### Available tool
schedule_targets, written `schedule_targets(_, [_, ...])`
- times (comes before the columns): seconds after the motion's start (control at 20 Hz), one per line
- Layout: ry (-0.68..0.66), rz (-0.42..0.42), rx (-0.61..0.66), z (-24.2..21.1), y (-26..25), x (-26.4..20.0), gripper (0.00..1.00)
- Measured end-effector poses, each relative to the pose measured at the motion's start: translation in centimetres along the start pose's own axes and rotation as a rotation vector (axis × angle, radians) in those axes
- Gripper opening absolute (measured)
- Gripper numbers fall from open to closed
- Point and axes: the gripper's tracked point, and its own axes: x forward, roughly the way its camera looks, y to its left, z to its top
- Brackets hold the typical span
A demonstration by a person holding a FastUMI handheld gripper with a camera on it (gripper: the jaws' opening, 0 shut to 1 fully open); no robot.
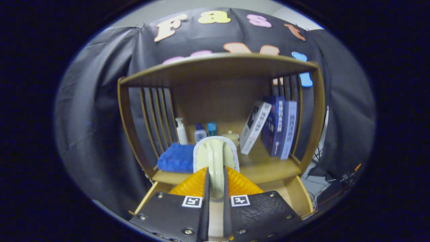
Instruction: Pull open the drawer, take out the items inside it, and place them on the countertop above the cabinet.
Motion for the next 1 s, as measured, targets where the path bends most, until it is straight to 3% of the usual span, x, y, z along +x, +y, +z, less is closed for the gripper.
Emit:
schedule_targets(0.15, [0.014,-0.042,-0.034,0.4,-1.1,1.6,0.17])
schedule_targets(0.45, [0.169,-0.087,-0.135,-3.2,-2.9,8.9,0.17])
schedule_targets(0.75, [0.372,-0.116,0.025,-11.0,-3.6,15.3,0.17])
schedule_targets(1.0, [0.323,-0.139,0.108,-11.3,-4.5,19.7,0.17])
